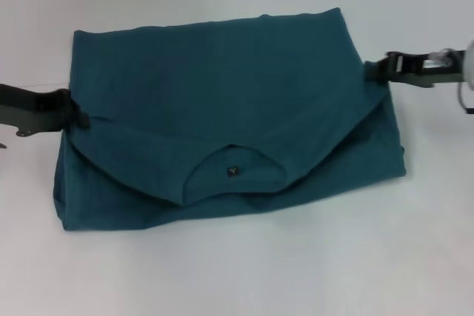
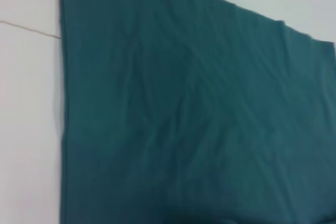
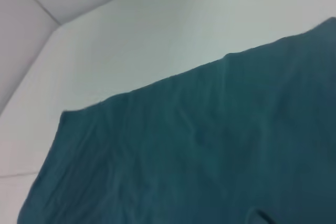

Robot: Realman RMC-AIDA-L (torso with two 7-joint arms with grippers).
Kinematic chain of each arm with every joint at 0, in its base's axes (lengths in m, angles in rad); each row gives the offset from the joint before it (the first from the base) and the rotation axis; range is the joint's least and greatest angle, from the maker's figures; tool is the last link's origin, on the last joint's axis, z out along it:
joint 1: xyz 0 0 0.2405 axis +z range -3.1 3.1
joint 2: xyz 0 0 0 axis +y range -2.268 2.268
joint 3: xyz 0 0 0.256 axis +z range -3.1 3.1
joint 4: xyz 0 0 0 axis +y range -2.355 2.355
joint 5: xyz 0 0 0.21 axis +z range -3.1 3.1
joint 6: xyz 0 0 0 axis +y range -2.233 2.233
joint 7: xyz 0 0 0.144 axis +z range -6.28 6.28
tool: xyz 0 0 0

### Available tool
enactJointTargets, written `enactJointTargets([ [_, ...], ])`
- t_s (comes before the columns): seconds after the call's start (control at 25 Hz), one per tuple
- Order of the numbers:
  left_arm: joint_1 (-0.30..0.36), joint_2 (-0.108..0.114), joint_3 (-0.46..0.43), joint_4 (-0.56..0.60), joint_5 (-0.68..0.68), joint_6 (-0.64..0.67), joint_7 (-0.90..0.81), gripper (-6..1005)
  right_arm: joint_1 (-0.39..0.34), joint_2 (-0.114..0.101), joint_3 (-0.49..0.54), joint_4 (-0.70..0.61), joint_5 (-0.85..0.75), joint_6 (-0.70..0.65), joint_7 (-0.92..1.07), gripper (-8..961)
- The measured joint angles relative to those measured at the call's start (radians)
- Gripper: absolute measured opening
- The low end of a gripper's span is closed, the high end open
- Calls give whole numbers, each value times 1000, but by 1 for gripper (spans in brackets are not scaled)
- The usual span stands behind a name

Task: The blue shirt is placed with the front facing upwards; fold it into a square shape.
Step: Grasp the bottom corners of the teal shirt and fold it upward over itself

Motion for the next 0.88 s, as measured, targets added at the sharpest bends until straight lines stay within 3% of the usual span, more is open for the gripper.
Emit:
enactJointTargets([
  [0.2,-4,-23,32,-8,0,-94,23,21,58,-2,-49,70,-1,89,-29,32],
  [0.44,-9,-32,22,11,-9,-148,77,42,84,9,-105,95,-1,206,-31,33],
  [0.88,-54,-21,30,-13,-6,-260,92,82,122,6,-114,122,0,354,-30,35],
])
